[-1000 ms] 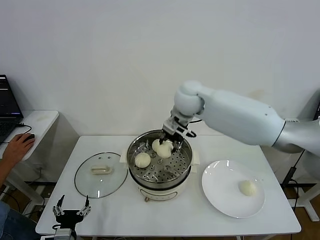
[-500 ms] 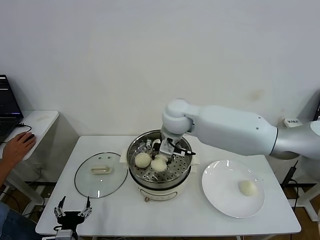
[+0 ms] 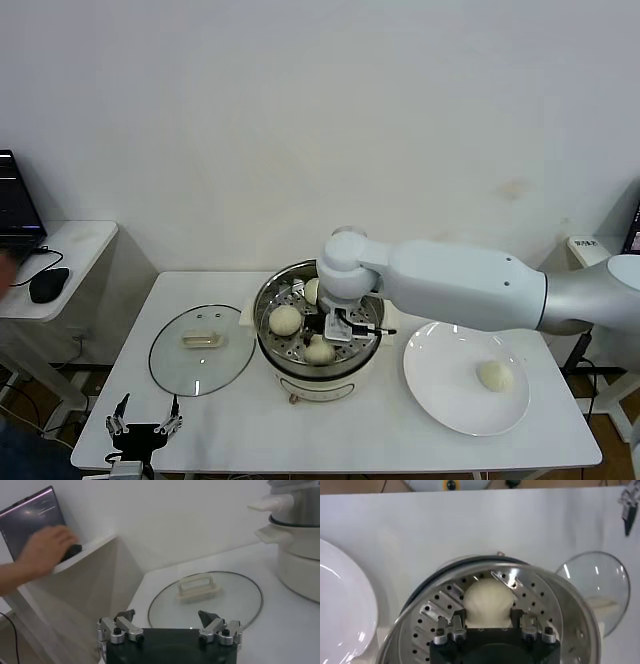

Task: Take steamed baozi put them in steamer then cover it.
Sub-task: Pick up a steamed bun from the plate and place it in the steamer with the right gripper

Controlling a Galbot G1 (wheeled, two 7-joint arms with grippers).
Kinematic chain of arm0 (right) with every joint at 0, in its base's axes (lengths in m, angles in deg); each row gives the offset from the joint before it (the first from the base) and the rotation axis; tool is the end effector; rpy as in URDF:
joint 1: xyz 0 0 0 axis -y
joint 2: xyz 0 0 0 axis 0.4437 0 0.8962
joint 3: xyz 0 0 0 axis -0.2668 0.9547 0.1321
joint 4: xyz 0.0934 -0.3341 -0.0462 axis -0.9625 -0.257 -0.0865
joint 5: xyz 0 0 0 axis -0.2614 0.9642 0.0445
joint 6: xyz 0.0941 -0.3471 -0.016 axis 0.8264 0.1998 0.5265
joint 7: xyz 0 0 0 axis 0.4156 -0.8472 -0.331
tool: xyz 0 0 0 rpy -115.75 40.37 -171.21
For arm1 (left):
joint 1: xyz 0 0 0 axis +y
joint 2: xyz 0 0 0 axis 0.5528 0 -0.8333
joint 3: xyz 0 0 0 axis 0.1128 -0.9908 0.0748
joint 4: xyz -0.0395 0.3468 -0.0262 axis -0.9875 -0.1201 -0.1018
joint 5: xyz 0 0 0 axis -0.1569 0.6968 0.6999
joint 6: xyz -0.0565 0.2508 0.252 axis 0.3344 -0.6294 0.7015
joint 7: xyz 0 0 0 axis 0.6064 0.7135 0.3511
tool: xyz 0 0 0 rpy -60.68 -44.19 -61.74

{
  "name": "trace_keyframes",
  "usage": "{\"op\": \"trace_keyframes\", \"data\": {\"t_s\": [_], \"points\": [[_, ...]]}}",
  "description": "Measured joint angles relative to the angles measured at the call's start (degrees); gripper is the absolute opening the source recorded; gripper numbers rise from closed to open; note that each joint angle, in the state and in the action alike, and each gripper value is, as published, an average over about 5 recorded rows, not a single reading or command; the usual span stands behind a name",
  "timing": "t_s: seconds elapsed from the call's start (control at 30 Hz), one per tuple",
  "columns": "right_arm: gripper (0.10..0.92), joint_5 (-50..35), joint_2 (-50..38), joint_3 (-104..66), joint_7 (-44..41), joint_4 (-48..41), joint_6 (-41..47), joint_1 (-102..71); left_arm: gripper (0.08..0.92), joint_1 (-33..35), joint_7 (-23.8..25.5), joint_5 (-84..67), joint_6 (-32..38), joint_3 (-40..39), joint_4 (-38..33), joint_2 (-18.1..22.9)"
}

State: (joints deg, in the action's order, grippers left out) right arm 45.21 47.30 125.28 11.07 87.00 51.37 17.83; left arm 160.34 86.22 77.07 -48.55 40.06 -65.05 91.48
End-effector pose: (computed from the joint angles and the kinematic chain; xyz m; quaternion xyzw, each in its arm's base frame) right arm 0.4485 0.1794 -0.0987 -0.6595 0.0666 -0.7474 0.0459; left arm 0.1407 0.0935 -0.3475 0.1006 -0.9675 -0.1553 0.1724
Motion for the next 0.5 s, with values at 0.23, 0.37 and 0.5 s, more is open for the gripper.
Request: {"op": "trace_keyframes", "data": {"t_s": [0.23, 0.37, 0.5], "points": [[0.560, 2.4, 0.5, -0.7, 0.3, -1.0, -0.5, -0.7, 0.823, 0.0, 0.0, 0.0, 0.0, -0.1, 0.3, 0.0], [0.560, 3.2, 0.6, -1.1, 0.5, -1.6, -0.5, -1.0, 0.823, -0.1, 0.0, 0.0, 0.1, -0.1, 0.5, 0.0], [0.598, 3.0, 0.7, -1.2, 0.9, -1.8, -0.3, -1.3, 0.823, -0.3, 0.0, 0.0, 0.1, -0.2, 0.7, 0.0]]}}
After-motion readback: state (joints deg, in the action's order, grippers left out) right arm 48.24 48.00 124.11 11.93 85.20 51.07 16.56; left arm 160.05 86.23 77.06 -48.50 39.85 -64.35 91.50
